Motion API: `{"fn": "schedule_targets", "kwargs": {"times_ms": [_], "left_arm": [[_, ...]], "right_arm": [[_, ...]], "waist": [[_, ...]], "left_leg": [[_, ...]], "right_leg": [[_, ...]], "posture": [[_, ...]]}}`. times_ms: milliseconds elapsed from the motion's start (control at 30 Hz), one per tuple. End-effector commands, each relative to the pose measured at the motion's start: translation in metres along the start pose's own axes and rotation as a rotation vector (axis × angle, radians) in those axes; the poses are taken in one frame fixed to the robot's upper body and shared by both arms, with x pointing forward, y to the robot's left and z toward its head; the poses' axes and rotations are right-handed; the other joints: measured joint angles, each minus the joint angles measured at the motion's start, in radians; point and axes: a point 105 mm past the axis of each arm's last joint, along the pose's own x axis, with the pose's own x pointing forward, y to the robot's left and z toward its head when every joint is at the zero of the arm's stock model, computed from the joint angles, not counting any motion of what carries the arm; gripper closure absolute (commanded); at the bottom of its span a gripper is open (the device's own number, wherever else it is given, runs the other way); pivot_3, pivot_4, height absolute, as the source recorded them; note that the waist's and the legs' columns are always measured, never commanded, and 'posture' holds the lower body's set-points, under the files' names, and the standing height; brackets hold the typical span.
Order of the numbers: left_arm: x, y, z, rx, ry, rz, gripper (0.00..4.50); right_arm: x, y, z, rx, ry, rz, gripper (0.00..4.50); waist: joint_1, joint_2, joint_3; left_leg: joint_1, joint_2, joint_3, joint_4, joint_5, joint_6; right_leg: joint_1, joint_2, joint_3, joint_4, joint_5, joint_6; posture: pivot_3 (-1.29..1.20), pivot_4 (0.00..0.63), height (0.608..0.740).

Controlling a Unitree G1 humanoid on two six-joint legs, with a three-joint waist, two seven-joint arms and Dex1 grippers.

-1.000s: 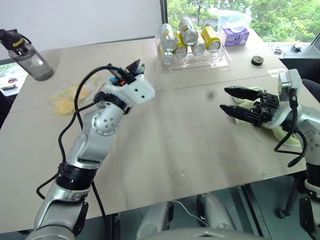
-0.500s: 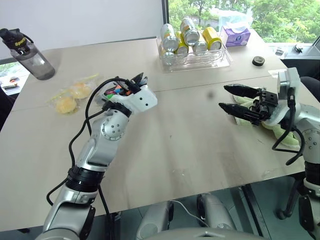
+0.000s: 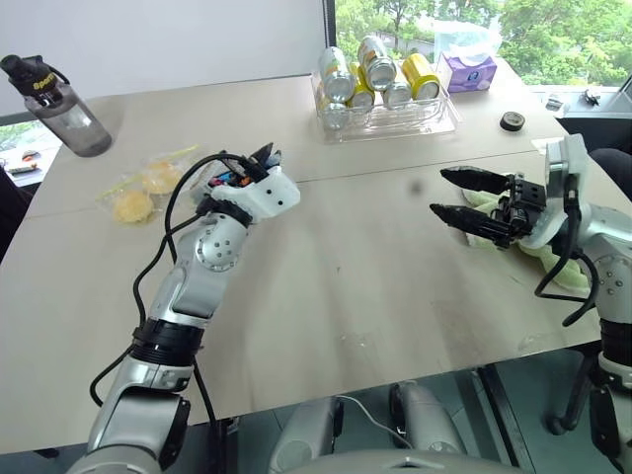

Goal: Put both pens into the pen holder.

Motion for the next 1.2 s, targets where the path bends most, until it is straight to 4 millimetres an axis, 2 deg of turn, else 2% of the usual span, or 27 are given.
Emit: {"fn": "schedule_targets", "kwargs": {"times_ms": [33, 200, 567, 600, 633, 800, 867, 1100, 1200], "left_arm": [[0.007, 0.018, 0.006, 0.002, -0.047, 0.059, 4.49], [0.013, 0.022, 0.002, 0.007, -0.05, 0.063, 4.49], [0.013, 0.031, -0.008, 0.002, -0.038, 0.1, 4.49], [0.013, 0.033, -0.008, 0.002, -0.038, 0.107, 3.45], [0.013, 0.033, -0.008, 0.003, -0.039, 0.109, 3.18], [0.011, 0.036, -0.014, -0.032, -0.013, 0.127, 0.83], [0.01, 0.036, -0.015, -0.031, -0.005, 0.126, 0.09], [0.01, 0.043, -0.011, -0.024, -0.01, 0.141, 0.09], [0.008, 0.039, 0.001, -0.101, -0.072, 0.133, 0.09]], "right_arm": [[0.001, 0.003, 0.009, -0.043, -0.021, 0.005, 0.86], [0.002, 0.003, 0.009, -0.043, -0.024, 0.003, 0.86], [0.001, 0.004, 0.009, -0.048, -0.032, -0.002, 0.86], [0.0, 0.003, 0.009, -0.049, -0.032, -0.003, 0.86], [0.0, 0.004, 0.009, -0.049, -0.031, -0.004, 0.86], [-0.001, 0.003, 0.009, -0.054, -0.027, -0.013, 0.86], [-0.001, 0.002, 0.009, -0.055, -0.026, -0.017, 0.86], [-0.001, 0.001, 0.009, -0.059, -0.026, -0.021, 0.86], [-0.001, 0.001, 0.005, -0.048, -0.014, -0.019, 0.86]], "waist": [[0.0, 0.0, 0.0], [-0.001, 0.0, 0.0], [-0.001, 0.0, 0.0], [-0.001, 0.0, 0.0], [-0.001, 0.0, 0.0], [-0.001, 0.0, 0.0], [-0.001, 0.0, 0.0], [-0.001, 0.0, 0.0], [-0.001, 0.0, 0.0]], "left_leg": [[0.0, 0.0, 0.0, 0.0, 0.0, 0.0], [0.0, 0.0, 0.0, 0.0, 0.0, 0.0], [0.0, 0.0, 0.0, 0.001, 0.0, 0.0], [0.0, 0.0, 0.0, 0.001, 0.0, 0.0], [0.0, 0.0, 0.0, 0.001, 0.0, 0.0], [0.0, 0.0, 0.0, 0.001, 0.0, 0.0], [0.0, 0.0, 0.0, 0.001, 0.0, 0.0], [0.0, -0.001, 0.0, 0.002, 0.0, 0.0], [0.0, -0.001, 0.0, 0.002, 0.0, 0.0]], "right_leg": [[0.0, 0.0, 0.0, 0.0, 0.0, 0.0], [0.0, 0.0, 0.0, 0.001, 0.0, 0.0], [0.0, 0.0, 0.0, 0.001, 0.0, 0.0], [0.0, 0.0, 0.0, 0.002, 0.0, 0.0], [0.0, 0.0, 0.0, 0.002, 0.0, 0.0], [0.0, 0.0, 0.0, 0.002, 0.0, 0.0], [-0.001, 0.0, 0.0, 0.002, 0.0, 0.0], [-0.001, 0.0, 0.0, 0.003, 0.0, 0.0], [-0.001, 0.0, 0.0, 0.003, 0.0, 0.0]], "posture": [[0.0, 0.15, 0.739], [0.0, 0.15, 0.739], [0.0, 0.15, 0.739], [0.0, 0.15, 0.739], [0.0, 0.15, 0.739], [0.0, 0.15, 0.739], [0.0, 0.15, 0.739], [0.0, 0.15, 0.739], [0.0, 0.15, 0.739]]}}
